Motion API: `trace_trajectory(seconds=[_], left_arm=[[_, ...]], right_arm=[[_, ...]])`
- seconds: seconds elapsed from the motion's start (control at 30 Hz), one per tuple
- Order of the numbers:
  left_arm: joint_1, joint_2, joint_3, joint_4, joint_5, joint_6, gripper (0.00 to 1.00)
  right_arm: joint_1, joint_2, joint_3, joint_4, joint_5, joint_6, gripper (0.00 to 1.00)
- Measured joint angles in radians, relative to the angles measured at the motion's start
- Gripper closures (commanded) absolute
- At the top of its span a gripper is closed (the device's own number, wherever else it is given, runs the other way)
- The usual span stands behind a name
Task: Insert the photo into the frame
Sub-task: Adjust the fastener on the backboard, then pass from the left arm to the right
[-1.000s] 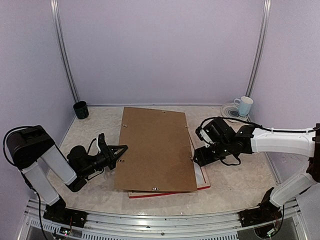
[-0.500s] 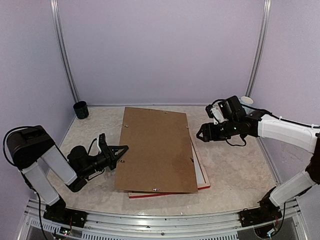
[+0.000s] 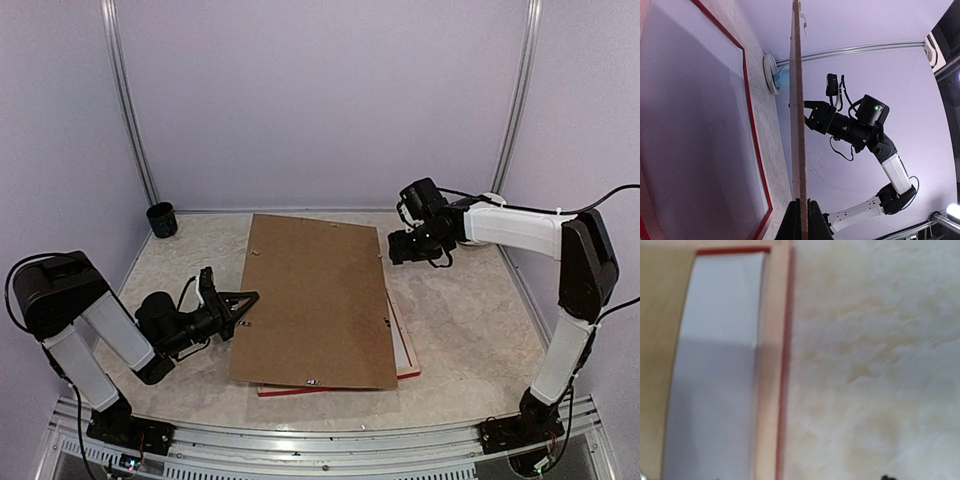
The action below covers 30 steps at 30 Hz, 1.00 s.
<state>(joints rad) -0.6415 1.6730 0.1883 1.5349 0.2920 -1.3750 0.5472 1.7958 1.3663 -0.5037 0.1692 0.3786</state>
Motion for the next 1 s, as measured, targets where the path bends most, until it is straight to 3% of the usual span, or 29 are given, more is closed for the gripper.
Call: trace_trajectory(seconds=[0.37, 1.0], left_arm=[[-0.001, -0.013, 0.000, 0.002, 0.000, 0.000, 1.00], [-0.001, -0.011, 0.002, 0.003, 0.000, 0.000, 1.00]], right_arm=[[-0.014, 0.056, 0.052, 0.016, 0.012, -0.047, 0.32], [-0.001, 0.035, -0.034, 0.083, -0.092, -0.101, 0.32]])
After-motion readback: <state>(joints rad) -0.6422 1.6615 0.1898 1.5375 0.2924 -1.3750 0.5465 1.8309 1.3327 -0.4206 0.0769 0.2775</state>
